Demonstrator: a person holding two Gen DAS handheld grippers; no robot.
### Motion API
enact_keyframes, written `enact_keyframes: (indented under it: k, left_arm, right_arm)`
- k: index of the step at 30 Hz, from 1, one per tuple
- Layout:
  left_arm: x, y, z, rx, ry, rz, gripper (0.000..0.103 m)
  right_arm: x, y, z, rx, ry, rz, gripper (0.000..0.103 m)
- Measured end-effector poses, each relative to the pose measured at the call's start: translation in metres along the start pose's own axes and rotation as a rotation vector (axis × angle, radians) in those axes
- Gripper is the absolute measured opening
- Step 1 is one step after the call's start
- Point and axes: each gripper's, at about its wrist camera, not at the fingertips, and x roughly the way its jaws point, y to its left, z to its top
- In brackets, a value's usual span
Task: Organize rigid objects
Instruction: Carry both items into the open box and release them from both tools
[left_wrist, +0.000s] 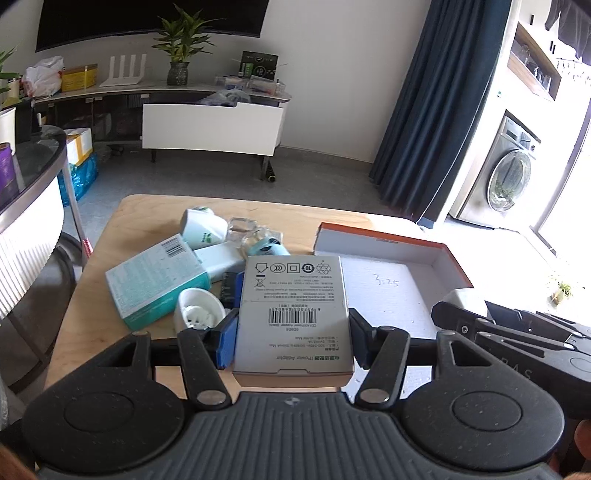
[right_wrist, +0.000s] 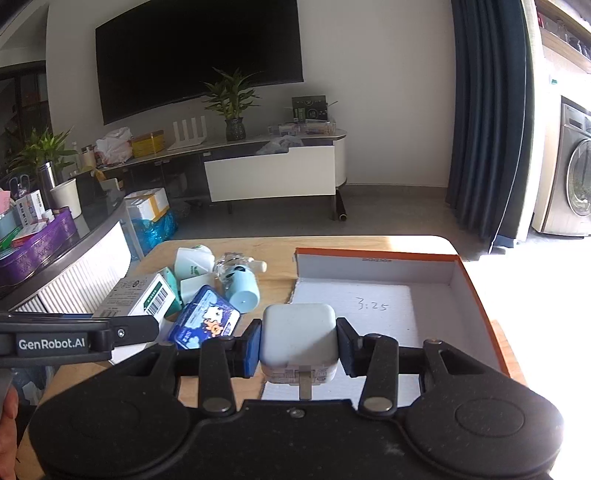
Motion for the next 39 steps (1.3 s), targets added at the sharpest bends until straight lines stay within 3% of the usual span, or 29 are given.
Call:
enact_keyframes:
  k: [6,14,39]
  left_arm:
    - [0.024,-0.031,0.016,0.047,0.011,-0.04,0.059]
    - [0.045,-0.055,0.023,0.075,0.021,-0.052,0.059]
    - [0.106,-0.077,0.047,0.117,0.091,-0.037,0.059]
  right_arm:
    - [0.002,-0.042,0.011,0.059,-0.027,-0.064,0.051]
    - [0.014,-0.074,0.022,0.089,-0.023,-0.086,0.051]
    - [0.076,-0.1,0.05,0.081,0.041,-0.088,0.051]
